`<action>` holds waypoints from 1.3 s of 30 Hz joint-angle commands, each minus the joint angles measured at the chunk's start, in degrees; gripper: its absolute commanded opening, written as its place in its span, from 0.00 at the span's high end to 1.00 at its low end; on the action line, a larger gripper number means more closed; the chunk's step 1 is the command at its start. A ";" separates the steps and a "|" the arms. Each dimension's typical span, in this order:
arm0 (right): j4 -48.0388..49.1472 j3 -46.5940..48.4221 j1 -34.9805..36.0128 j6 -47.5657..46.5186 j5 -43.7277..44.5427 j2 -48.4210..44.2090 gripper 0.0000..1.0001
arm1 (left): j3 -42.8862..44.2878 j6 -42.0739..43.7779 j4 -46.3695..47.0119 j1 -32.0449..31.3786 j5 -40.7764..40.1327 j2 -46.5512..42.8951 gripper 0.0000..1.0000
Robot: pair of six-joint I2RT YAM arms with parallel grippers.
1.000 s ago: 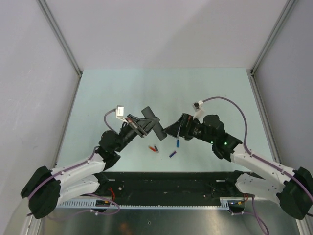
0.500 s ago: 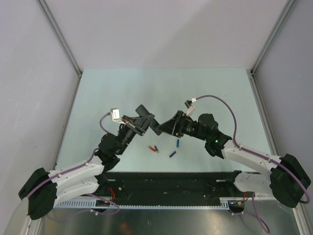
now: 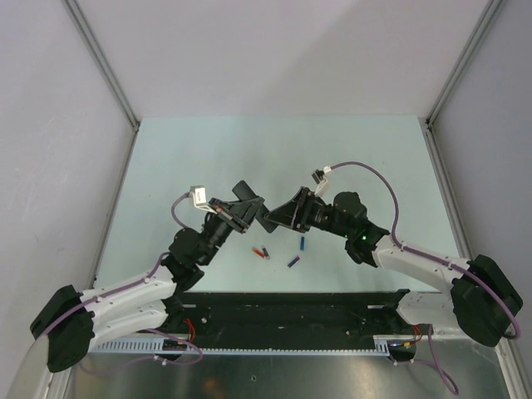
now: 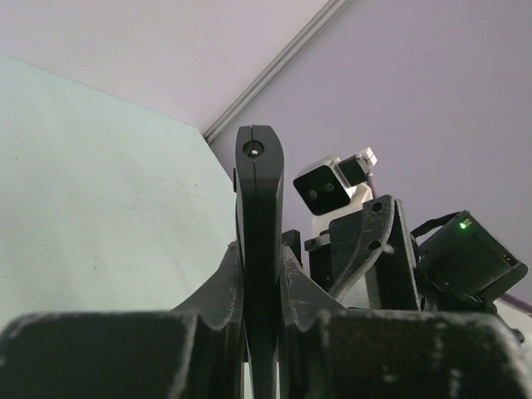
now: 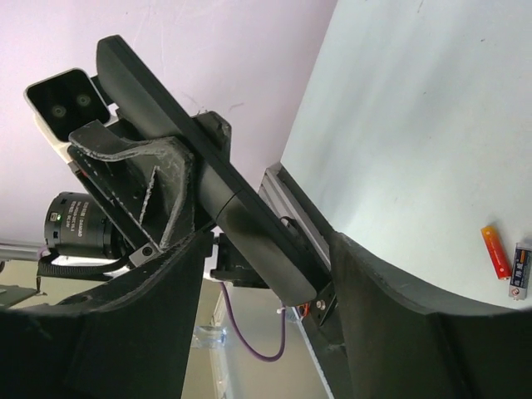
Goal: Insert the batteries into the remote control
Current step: Remove the battery cover from the remote control.
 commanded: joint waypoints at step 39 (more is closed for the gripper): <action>0.92 1.80 -0.37 2.29 -0.25 0.40 0.20 | 0.48 -2.33 1.15 -1.78 -2.40 0.13 1.00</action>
